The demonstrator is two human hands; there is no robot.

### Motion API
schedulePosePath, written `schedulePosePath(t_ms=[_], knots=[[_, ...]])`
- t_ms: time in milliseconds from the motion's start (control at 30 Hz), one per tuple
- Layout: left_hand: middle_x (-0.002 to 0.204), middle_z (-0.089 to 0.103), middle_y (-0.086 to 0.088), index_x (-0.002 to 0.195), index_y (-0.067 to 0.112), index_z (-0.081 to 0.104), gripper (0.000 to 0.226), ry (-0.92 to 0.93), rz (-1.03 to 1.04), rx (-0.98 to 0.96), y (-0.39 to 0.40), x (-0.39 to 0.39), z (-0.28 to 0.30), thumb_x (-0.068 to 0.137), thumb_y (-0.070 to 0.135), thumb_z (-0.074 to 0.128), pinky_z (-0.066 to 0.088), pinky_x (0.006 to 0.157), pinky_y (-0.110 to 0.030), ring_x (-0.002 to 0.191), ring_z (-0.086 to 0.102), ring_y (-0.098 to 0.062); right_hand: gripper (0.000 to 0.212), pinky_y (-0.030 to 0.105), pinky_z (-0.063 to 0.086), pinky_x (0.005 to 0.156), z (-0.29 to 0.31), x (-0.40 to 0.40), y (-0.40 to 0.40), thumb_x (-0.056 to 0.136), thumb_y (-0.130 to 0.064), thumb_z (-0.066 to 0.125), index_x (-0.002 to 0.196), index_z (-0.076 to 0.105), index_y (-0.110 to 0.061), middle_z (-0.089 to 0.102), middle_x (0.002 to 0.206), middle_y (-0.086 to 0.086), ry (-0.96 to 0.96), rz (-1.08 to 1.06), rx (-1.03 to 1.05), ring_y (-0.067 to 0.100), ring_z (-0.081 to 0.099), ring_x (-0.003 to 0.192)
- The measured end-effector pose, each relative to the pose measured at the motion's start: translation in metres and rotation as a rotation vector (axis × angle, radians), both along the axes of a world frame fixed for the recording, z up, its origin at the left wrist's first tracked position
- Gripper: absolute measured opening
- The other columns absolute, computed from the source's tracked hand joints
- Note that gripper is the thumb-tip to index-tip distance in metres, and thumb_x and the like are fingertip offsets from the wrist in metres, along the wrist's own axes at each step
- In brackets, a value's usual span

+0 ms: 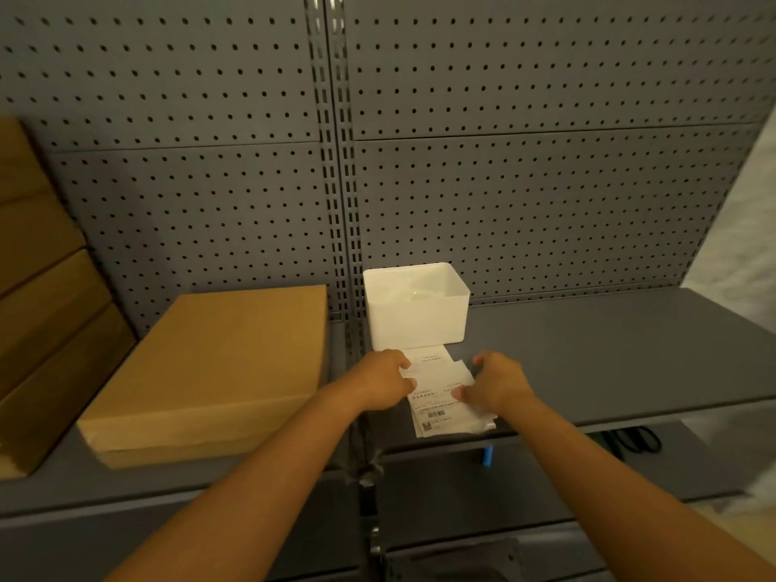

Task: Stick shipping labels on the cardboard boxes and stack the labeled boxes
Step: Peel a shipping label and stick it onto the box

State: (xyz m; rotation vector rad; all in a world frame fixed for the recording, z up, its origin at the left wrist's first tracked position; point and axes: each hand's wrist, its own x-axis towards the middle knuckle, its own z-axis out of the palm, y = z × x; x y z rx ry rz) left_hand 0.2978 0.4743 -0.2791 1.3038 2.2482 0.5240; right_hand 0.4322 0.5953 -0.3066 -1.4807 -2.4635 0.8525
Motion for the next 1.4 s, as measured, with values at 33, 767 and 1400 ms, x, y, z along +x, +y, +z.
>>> schedulePosePath(t_ms=[33,767,1400], knots=[[0.137,0.05,-0.007,0.14,0.013,0.042,0.052,-0.019,0.002,-0.014,0.002,0.0,-0.003,0.093,0.029,0.058,0.042,0.098,-0.027,0.119,0.052,-0.021,0.048,0.033,0.049,0.09,0.0,0.0,0.0,0.078,-0.023,0.077,0.118,0.053,-0.008,0.062,0.119,0.008,0.021,-0.009,-0.006,0.024,0.059,0.111],[0.097,0.071,-0.008,0.091,0.01,0.059,0.009,-0.284,0.245,0.28,0.004,-0.014,0.006,0.088,0.014,0.067,0.053,0.063,-0.025,0.072,0.065,-0.012,0.024,0.022,0.051,0.061,0.007,0.002,0.009,0.081,-0.018,0.073,0.083,0.049,-0.017,0.061,0.086,-0.003,0.465,0.013,-0.095,0.016,0.061,0.082],[0.097,0.071,-0.009,0.096,0.005,0.064,0.02,-0.231,0.218,0.287,0.001,-0.021,0.009,0.088,0.023,0.066,0.046,0.056,-0.016,0.07,0.062,-0.01,0.024,0.014,0.04,0.054,0.02,0.006,0.011,0.078,-0.021,0.077,0.075,0.055,-0.01,0.061,0.069,-0.002,0.502,-0.011,0.032,0.006,0.058,0.063]])
